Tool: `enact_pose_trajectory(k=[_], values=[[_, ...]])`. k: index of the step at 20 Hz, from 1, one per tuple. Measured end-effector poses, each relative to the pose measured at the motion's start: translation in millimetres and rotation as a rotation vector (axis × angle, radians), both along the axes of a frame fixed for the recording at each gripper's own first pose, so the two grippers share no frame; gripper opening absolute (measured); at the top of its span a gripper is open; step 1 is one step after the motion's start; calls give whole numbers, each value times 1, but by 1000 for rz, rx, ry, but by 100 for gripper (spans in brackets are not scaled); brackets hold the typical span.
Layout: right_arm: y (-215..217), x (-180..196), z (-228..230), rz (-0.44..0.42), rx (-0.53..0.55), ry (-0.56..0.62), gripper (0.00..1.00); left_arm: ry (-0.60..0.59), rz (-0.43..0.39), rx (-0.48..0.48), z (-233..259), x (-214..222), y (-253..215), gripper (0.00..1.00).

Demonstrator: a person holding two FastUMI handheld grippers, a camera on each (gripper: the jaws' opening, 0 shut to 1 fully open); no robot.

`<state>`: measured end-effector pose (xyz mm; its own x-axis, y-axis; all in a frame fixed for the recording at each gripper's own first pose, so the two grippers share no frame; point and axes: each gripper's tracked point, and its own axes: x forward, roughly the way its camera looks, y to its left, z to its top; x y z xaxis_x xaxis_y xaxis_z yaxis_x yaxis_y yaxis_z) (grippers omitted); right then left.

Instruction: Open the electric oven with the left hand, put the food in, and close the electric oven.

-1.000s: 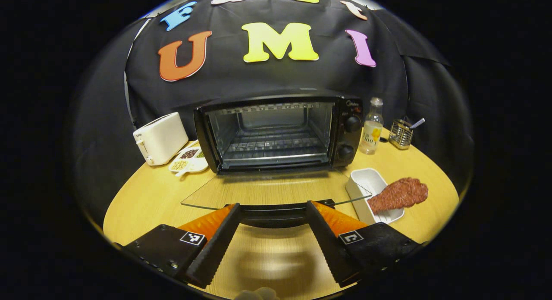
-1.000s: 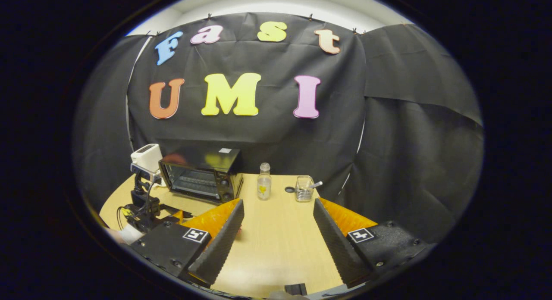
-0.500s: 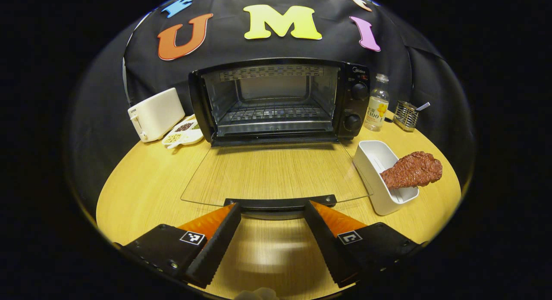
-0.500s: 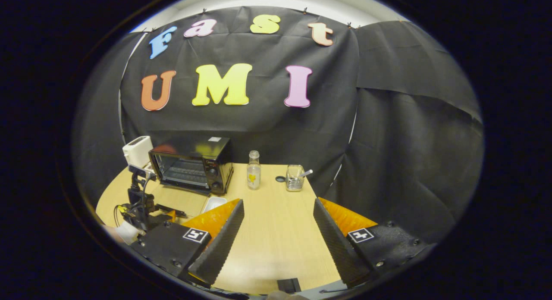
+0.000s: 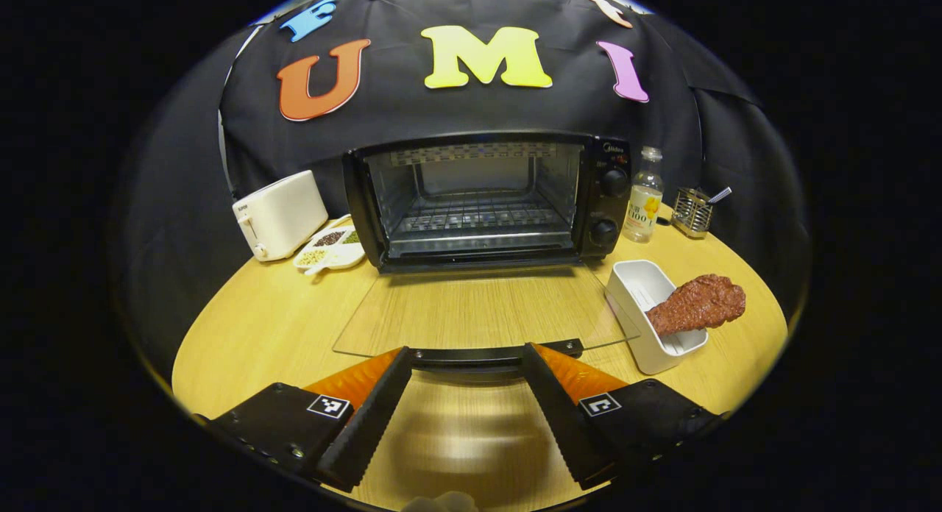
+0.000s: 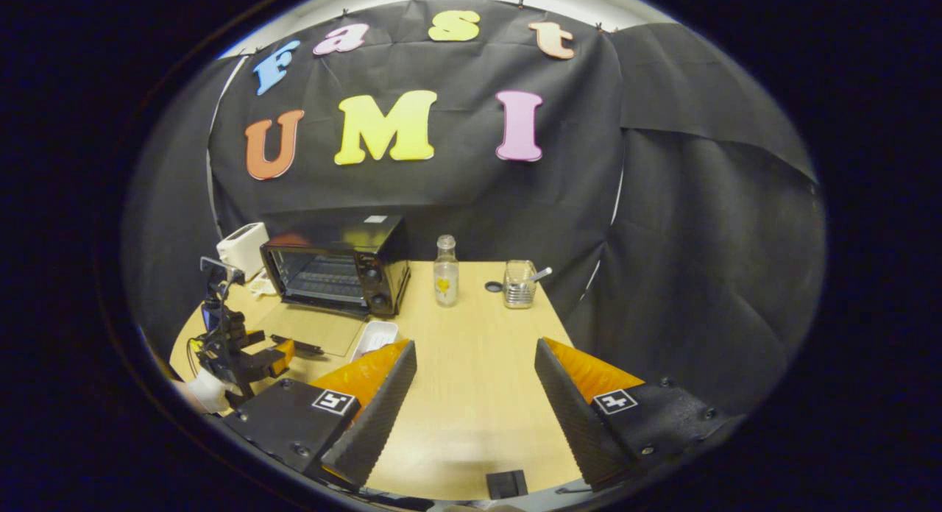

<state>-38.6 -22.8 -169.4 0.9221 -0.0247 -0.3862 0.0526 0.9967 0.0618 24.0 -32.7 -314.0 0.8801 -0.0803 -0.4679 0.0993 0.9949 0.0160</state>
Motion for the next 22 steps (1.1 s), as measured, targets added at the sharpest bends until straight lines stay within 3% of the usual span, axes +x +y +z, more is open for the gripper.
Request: enact_pose_trajectory(k=[5, 9, 15, 19, 22], values=[[24, 34, -52, 96, 68, 104, 99, -92, 8, 28, 51, -29, 22, 97], [50, 64, -105, 202, 141, 217, 89, -141, 23, 44, 91, -55, 33, 97], [103, 122, -157, 343, 324, 355, 77, -158, 140, 44, 140, -87, 42, 97], [130, 145, -175, 407, 479, 444, 63, -149, 227, 55, 166, -105, 43, 97], [142, 153, -178, 420, 588, 486, 35, -153, 264, 66, 178, -112, 43, 97]])
